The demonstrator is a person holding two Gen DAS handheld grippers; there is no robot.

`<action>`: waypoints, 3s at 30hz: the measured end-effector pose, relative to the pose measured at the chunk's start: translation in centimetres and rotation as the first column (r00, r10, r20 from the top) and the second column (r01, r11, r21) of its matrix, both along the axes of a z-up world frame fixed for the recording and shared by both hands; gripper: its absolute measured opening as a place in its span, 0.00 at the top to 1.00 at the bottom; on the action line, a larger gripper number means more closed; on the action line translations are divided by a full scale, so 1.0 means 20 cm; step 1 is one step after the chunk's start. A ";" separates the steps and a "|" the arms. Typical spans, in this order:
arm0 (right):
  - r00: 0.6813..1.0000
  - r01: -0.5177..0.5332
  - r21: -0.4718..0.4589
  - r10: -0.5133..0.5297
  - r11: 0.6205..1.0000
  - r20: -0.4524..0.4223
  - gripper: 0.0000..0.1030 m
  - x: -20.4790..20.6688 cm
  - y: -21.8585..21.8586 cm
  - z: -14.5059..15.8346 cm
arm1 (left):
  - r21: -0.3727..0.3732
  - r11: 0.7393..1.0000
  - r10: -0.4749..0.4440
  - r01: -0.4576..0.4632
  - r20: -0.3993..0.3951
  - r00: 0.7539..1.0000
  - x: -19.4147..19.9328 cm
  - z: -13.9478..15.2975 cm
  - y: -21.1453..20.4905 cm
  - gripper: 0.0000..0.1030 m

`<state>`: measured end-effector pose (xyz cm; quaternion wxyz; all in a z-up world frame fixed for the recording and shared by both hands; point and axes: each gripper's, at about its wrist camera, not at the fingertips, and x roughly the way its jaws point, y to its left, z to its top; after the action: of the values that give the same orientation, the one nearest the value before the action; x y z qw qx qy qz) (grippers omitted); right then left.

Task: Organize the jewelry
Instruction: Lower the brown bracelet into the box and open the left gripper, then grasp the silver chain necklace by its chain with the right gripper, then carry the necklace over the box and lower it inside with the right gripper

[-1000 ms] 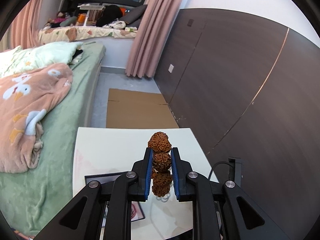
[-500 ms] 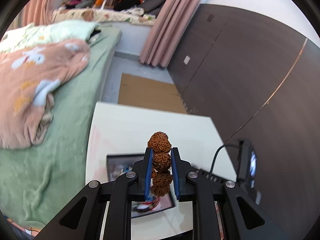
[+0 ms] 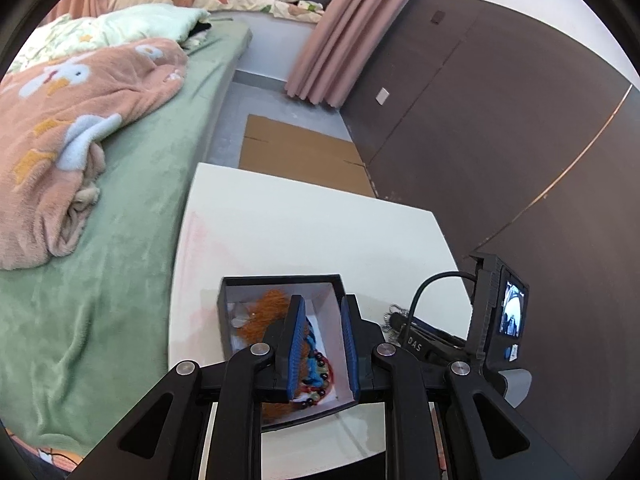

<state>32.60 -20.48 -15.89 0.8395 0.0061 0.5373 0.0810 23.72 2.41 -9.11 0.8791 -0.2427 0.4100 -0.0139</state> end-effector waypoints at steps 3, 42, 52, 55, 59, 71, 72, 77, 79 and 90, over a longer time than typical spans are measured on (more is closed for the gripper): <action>1.000 0.018 0.067 -0.016 0.998 -0.020 0.79 0.00 -0.05 0.00 | -0.008 1.000 -0.021 0.021 -0.001 1.000 0.00 0.01 -0.02 0.79; 0.990 -0.131 0.588 0.071 0.798 0.125 0.93 -0.17 -0.01 0.44 | -0.087 0.993 0.076 -0.074 0.030 0.997 -0.34 0.13 0.20 0.29; 0.943 -0.278 0.564 0.110 0.778 0.313 0.93 -0.28 0.06 0.96 | -0.108 0.987 0.124 -0.116 0.072 0.990 -0.45 0.20 0.28 0.23; 0.922 -0.328 0.549 0.134 0.769 0.364 0.93 -0.32 0.12 1.11 | -0.112 0.986 0.132 -0.123 0.083 0.988 -0.49 0.22 0.30 0.23; 0.891 -0.389 0.513 0.169 0.766 0.422 0.93 -0.38 0.19 1.27 | -0.118 0.984 0.145 -0.134 0.096 0.985 -0.54 0.23 0.32 0.22; 0.885 -0.408 0.481 0.206 0.776 0.418 0.93 -0.46 0.28 1.24 | -0.141 0.974 0.193 -0.178 0.103 0.976 -0.66 0.22 0.44 0.06; 0.889 -0.402 0.481 0.208 0.779 0.407 0.93 -0.46 0.28 1.22 | -0.140 0.973 0.196 -0.181 0.099 0.976 -0.66 0.21 0.45 0.05; 0.906 -0.387 0.485 0.225 0.784 0.359 0.93 -0.44 0.27 1.10 | -0.141 0.972 0.201 -0.189 0.077 0.977 -0.65 0.18 0.46 0.02; 0.909 -0.384 0.481 0.232 0.788 0.346 0.93 -0.44 0.27 1.06 | -0.138 0.973 0.197 -0.187 0.067 0.978 -0.64 0.16 0.46 0.02; 0.940 -0.334 0.483 0.244 0.809 0.240 0.93 -0.40 0.24 0.75 | -0.118 0.977 0.183 -0.178 0.033 0.983 -0.60 0.10 0.44 0.02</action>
<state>24.58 -15.72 -0.86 0.8261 0.1425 0.4183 0.3496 11.70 11.17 -7.10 0.8700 -0.3288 0.3656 0.0369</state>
